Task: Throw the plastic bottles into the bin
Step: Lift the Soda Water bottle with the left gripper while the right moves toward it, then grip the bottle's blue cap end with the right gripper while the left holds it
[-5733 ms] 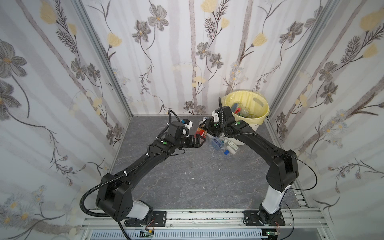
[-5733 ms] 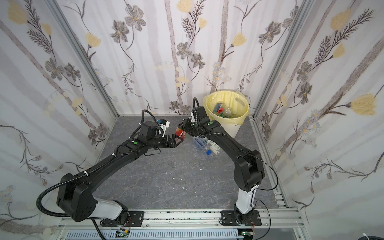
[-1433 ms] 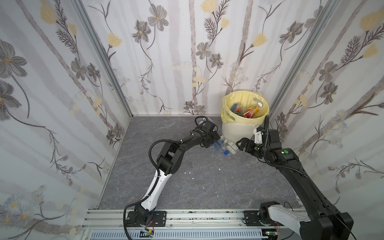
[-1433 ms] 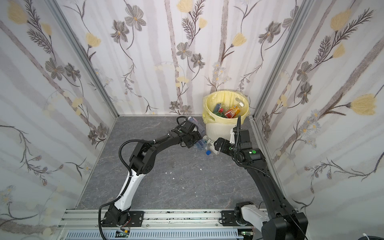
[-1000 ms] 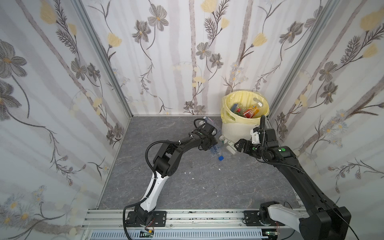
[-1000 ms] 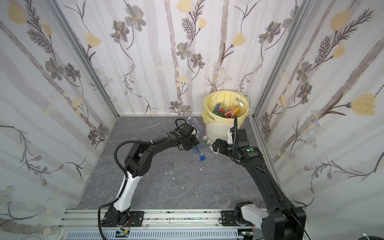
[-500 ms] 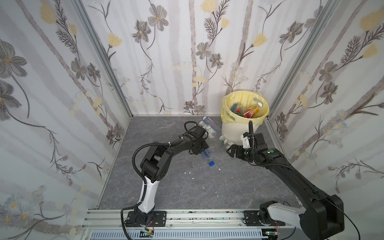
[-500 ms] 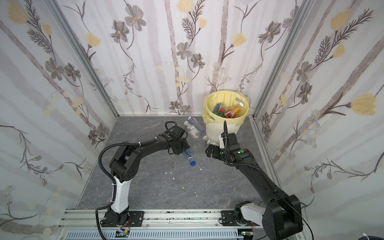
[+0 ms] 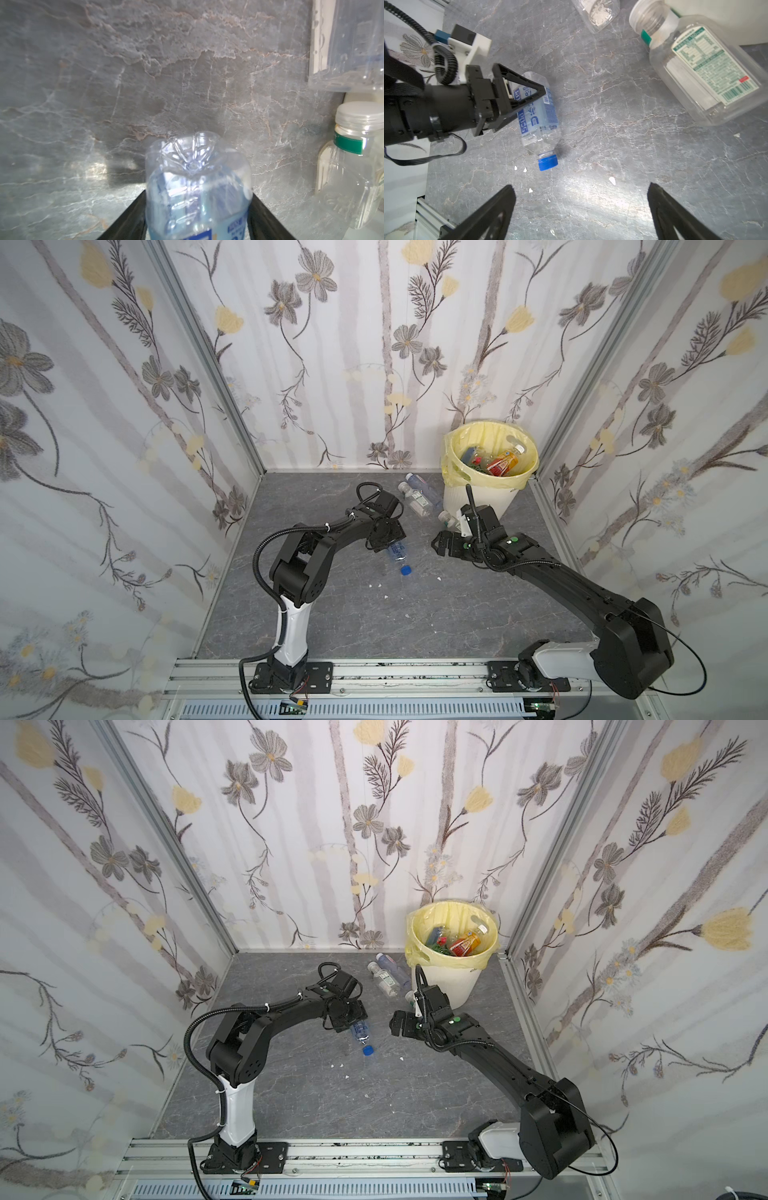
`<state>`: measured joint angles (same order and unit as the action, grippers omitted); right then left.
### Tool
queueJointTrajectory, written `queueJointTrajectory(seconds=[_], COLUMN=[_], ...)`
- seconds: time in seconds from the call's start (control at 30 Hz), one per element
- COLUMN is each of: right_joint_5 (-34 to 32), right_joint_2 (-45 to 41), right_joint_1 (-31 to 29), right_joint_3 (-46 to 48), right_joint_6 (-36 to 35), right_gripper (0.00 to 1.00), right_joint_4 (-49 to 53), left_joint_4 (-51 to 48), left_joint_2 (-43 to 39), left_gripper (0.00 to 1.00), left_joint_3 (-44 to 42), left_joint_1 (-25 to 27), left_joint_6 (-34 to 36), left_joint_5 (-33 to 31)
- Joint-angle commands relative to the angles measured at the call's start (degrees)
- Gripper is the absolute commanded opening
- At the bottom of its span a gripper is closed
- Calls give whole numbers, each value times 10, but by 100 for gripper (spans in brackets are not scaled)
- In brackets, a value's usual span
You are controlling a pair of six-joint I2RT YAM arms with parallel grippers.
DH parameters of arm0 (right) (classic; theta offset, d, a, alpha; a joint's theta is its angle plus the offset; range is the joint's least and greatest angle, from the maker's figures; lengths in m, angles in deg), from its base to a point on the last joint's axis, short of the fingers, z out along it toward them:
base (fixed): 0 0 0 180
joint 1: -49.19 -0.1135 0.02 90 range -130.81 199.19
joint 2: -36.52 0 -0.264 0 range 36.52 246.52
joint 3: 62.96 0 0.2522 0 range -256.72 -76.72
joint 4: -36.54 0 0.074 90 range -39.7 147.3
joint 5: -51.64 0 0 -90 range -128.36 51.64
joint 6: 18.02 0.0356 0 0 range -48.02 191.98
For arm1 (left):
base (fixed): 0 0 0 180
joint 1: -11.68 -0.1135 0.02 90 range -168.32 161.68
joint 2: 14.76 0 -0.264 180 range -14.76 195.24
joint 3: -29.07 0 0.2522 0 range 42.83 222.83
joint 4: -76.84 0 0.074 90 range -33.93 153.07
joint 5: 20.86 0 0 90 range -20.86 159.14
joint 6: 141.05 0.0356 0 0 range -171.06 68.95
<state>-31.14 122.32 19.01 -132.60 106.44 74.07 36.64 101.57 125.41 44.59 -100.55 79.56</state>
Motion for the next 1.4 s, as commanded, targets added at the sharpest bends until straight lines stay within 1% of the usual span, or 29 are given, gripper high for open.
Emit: queueJointTrajectory(seconds=[0.0, 0.07, 0.13, 0.2, 0.27, 0.4, 0.53, 0.7, 0.97, 1.2, 1.37], right_joint_5=[-23, -16, -15, -20, -23, -21, -5, 37, 93, 103, 107], right_joint_2=[7, 10, 13, 8, -2, -12, -11, -12, -4, 8, 11], right_joint_1=[-7, -12, -19, -27, -32, -32, -33, -32, -32, -31, -28], right_joint_3=[-8, -6, -7, -7, 0, 14, 21, 20, -13, -36, -37], right_joint_6=[8, 17, 18, 16, 15, 22, 23, 24, 37, 47, 57], right_gripper=[100, 100, 100, 100, 100, 100, 100, 100, 100, 100, 100], right_joint_4=[-4, -13, -12, -8, -12, -26, -34, -61, -84, -93, -106], left_joint_4=[-13, -16, -17, -17, -17, -17, -16, -14, -10, -7, -6], left_joint_2=[9, 13, 14, 17, 17, 7, -14, -52, -81, -88, -96], left_gripper=[74, 74, 71, 63, 53, 48, 44, 43, 42, 42, 42], left_joint_3=[13, 21, 21, 16, 12, 5, -11, -8, 41, 84, 95], left_joint_1=[0, -1, -4, -5, -6, -6, -6, -6, -6, -5, -1], left_joint_6=[21, 32, 36, 38, 40, 46, 42, 17, -39, -75, -91], left_joint_5=[-7, -6, -2, 3, 9, 15, 24, 51, 102, 140, 162])
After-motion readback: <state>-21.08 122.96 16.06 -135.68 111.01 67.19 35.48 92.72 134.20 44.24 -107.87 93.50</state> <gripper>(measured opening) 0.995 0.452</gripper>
